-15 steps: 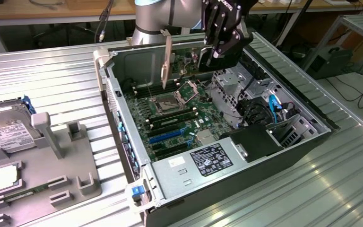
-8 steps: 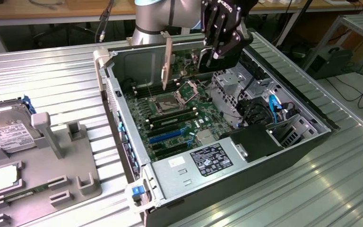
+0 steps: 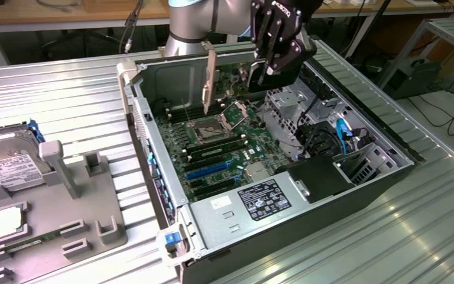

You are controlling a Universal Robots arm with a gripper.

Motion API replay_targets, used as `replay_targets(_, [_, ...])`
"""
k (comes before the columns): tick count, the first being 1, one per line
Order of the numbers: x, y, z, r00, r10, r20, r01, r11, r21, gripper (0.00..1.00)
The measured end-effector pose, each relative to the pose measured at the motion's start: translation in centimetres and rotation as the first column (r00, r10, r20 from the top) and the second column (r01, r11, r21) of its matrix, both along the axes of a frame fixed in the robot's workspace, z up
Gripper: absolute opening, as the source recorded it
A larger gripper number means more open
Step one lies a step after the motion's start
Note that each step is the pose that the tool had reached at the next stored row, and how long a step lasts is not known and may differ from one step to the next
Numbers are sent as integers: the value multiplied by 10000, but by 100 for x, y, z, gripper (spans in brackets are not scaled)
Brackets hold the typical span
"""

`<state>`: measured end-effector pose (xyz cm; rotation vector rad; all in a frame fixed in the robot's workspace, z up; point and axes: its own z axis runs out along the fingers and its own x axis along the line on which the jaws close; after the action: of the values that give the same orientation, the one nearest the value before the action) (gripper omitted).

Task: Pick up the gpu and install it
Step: 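Insert the gpu into the slot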

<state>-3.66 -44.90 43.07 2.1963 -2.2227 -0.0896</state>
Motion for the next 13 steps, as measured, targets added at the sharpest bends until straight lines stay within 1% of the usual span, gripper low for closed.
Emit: replay_targets(13, [8,0,-47,9994,343,0,-343,9994,1,29])
